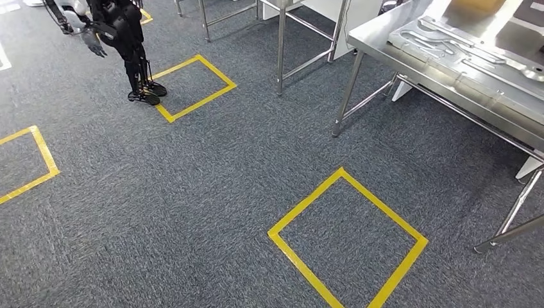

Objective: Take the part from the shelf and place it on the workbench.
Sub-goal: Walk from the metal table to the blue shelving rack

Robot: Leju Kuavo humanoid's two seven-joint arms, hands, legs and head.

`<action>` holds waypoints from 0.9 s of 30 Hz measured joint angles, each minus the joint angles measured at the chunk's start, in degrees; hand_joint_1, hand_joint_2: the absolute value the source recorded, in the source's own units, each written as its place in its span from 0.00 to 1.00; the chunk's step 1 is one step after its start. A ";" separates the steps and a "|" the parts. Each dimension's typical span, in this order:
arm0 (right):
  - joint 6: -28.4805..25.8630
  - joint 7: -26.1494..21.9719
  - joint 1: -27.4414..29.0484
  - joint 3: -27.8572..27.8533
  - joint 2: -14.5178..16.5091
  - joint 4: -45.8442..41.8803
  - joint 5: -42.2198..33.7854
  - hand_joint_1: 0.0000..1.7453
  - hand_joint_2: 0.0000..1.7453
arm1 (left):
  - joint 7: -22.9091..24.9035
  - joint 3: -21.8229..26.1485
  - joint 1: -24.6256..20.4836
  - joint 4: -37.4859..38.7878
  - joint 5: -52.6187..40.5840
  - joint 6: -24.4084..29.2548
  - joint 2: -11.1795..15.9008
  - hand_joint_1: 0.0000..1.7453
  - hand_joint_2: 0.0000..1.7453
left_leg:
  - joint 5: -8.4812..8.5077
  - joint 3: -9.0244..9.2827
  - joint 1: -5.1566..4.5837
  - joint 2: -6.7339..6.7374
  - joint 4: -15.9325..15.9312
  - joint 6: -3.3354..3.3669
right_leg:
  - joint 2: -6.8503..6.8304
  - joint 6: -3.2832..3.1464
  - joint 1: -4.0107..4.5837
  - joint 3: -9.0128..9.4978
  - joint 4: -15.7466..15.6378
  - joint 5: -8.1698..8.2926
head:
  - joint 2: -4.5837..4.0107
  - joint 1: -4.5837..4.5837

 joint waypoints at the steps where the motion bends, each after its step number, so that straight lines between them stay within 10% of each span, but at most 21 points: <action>1: 0.08 0.04 0.09 0.00 0.02 0.01 0.10 0.00 1.00 | 0.01 0.00 -0.06 0.00 0.09 0.08 -0.02 0.00 0.00 | -1.77 -1.51 0.15 1.35 3.21 -0.33 | -0.84 0.06 0.00 0.19 -0.25 0.11 | 0.00 0.00; 4: 0.33 0.24 0.17 0.00 0.02 0.02 0.40 0.00 1.00 | 0.02 0.00 -0.10 -0.01 0.37 0.48 -0.06 0.00 0.00 | -5.02 -5.38 1.06 2.72 11.77 -1.67 | -3.32 0.44 -0.24 0.15 -0.04 -0.13 | 0.00 -0.01; 8: 0.51 0.47 -0.01 0.00 -0.15 0.02 0.57 0.00 1.00 | -0.01 0.02 0.00 0.02 0.52 0.89 -0.17 0.00 0.00 | -0.14 0.78 2.36 5.26 1.12 -3.32 | -5.85 2.56 -1.24 0.04 1.86 -1.60 | 0.00 -0.02; 13: 0.38 0.41 -0.11 -0.05 -0.48 0.02 0.40 0.00 1.00 | -0.16 0.03 0.00 0.04 0.17 1.17 -0.45 0.00 0.00 | 0.00 1.64 1.81 4.52 -0.85 -0.42 | -6.73 4.27 -1.55 0.08 3.11 -3.02 | 0.00 0.10; 16: 0.28 0.13 -0.18 -0.09 -0.46 0.01 0.31 0.00 1.00 | -0.16 0.03 0.00 0.04 0.17 1.24 -0.45 0.00 0.00 | 0.31 1.27 1.42 3.40 -0.98 0.58 | -3.71 4.24 -1.64 -2.56 9.33 -7.39 | 0.00 0.12; 18: 0.23 -0.13 -0.46 -0.13 -0.46 -0.01 0.23 0.00 1.00 | -0.17 0.03 -0.06 0.04 0.16 1.17 -0.44 0.00 0.00 | 0.50 0.90 0.81 2.48 -1.00 1.00 | -2.42 3.48 -1.02 -6.24 17.08 -10.82 | 0.00 0.11; 20: 0.24 -0.27 -0.70 -0.15 -0.46 -0.02 0.21 0.00 1.00 | -0.25 0.03 -0.03 0.04 0.12 1.00 -0.44 0.00 0.00 | 0.64 0.78 0.01 1.19 -0.99 1.32 | -2.03 2.10 -0.02 -7.48 19.52 -10.36 | 0.00 0.11; 24: 0.42 -0.20 -0.43 -0.15 -0.64 -0.01 0.26 0.00 1.00 | -0.36 0.03 -0.35 0.17 -0.11 0.51 -0.76 0.00 0.00 | 1.12 0.80 -0.67 -1.59 -1.20 1.67 | 2.03 -2.45 2.53 -2.82 7.29 -2.36 | 0.00 -0.03; 27: 0.32 -0.21 -0.46 -0.16 -0.55 -0.01 0.35 0.00 1.00 | -0.33 0.02 -0.69 0.27 -0.44 0.29 -0.97 0.00 0.00 | 2.12 0.12 0.06 -3.42 -2.07 0.89 | 2.43 -3.80 3.25 -1.96 3.43 -1.48 | 0.00 -0.09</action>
